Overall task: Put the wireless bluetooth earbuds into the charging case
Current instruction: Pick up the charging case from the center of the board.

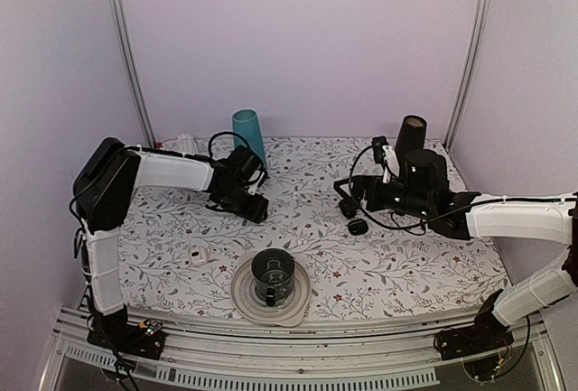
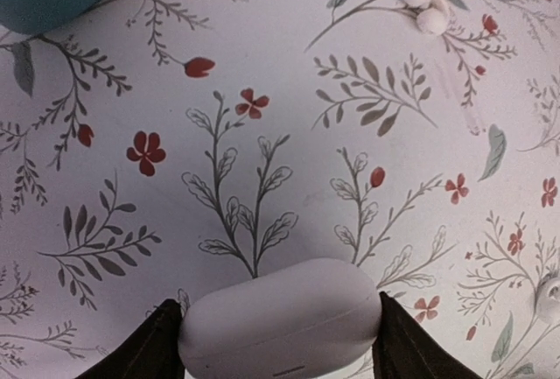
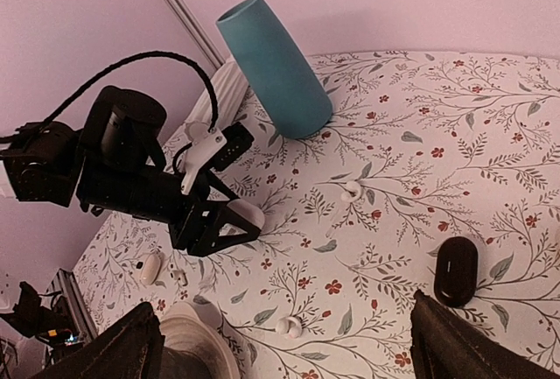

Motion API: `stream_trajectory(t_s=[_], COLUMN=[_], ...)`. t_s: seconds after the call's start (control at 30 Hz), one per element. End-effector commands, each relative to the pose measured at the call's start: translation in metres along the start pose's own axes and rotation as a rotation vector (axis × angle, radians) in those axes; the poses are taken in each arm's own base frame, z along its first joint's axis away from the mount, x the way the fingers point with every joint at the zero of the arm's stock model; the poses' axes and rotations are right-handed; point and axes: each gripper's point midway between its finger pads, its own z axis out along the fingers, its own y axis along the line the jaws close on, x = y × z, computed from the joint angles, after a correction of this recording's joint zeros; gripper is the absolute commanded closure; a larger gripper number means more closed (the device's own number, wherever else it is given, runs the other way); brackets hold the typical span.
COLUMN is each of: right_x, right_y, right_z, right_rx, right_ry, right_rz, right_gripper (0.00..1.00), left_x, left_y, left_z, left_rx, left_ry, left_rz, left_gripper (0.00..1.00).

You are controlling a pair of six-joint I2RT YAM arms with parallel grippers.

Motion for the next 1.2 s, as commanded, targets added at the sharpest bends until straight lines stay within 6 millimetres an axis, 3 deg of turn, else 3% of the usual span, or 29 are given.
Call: stream_trajectory(t_s=[0.0, 0.27, 0.63, 0.93, 1.17], right_x=[-0.002, 0.003, 0.025, 0.02, 0.017], right_y=[0.012, 0.016, -0.007, -0.005, 0.011], right_z=[0.007, 0.013, 0.016, 0.018, 0.022], right_rx=[-0.073, -0.133, -0.13, -0.16, -0.244], right_ry=[-0.01, 0.028, 0.093, 0.103, 0.126], right_rz=[0.025, 0.077, 0.186, 0.264, 0.307], right_gripper=[0.01, 0.01, 0.01, 0.01, 0.07], left_x=[-0.038, -0.061, -0.084, -0.083, -0.077], left_y=[-0.015, -0.048, -0.104, -0.141, -0.164], left_z=[-0.04, -0.066, -0.109, -0.131, -0.149], left_rx=[0.064, 0.127, 0.262, 0.36, 0.398], left_ry=[-0.162, -0.296, -0.492, -0.572, -0.644], left_rz=[0.035, 0.147, 0.305, 0.431, 0.532], left_gripper=[0.47, 0.48, 0.47, 0.47, 0.47])
